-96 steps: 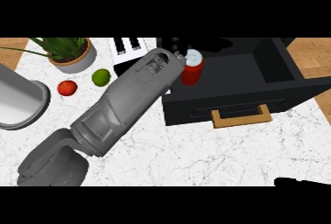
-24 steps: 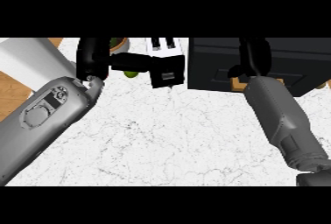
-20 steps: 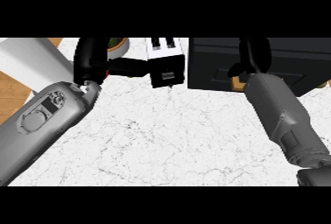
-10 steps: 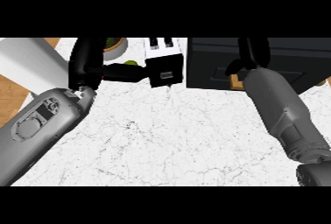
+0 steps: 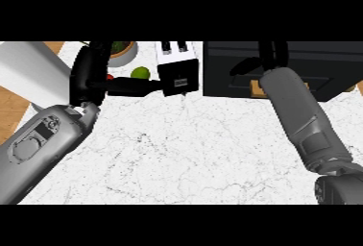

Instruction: Pick up the can, place it into the drawer and close the drawer

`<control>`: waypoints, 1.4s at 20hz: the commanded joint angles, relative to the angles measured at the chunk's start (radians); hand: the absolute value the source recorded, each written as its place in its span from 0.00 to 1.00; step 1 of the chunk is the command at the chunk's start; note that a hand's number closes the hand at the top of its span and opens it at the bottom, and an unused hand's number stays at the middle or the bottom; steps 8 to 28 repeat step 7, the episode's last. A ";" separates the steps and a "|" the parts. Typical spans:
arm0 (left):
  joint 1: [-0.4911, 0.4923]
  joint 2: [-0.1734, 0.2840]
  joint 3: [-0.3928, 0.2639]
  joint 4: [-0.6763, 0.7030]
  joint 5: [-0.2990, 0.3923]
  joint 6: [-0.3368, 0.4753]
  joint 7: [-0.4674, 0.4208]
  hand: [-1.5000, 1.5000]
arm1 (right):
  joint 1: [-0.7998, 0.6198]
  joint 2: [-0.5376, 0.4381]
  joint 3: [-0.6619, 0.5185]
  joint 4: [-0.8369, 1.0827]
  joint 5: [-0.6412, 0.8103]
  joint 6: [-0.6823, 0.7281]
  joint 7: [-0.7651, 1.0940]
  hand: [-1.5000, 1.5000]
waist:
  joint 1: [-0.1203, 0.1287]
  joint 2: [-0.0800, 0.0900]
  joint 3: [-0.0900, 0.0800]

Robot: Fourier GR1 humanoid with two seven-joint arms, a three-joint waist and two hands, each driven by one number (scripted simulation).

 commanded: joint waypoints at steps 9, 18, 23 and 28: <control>0.077 0.014 0.037 -0.052 -0.013 -0.013 -0.006 0.00 | -0.077 0.037 -0.183 -0.035 -0.243 0.126 -0.076 0.00 | -0.012 -0.016 -0.006; 0.077 0.014 0.037 -0.052 -0.013 -0.013 -0.006 0.00 | -0.077 0.037 -0.183 -0.035 -0.243 0.126 -0.076 0.00 | -0.012 -0.016 -0.006; 0.077 0.014 0.037 -0.052 -0.013 -0.013 -0.006 0.00 | -0.077 0.037 -0.183 -0.035 -0.243 0.126 -0.076 0.00 | -0.012 -0.016 -0.006; 0.077 0.014 0.037 -0.052 -0.013 -0.013 -0.006 0.00 | -0.077 0.037 -0.183 -0.035 -0.243 0.126 -0.076 0.00 | -0.012 -0.016 -0.006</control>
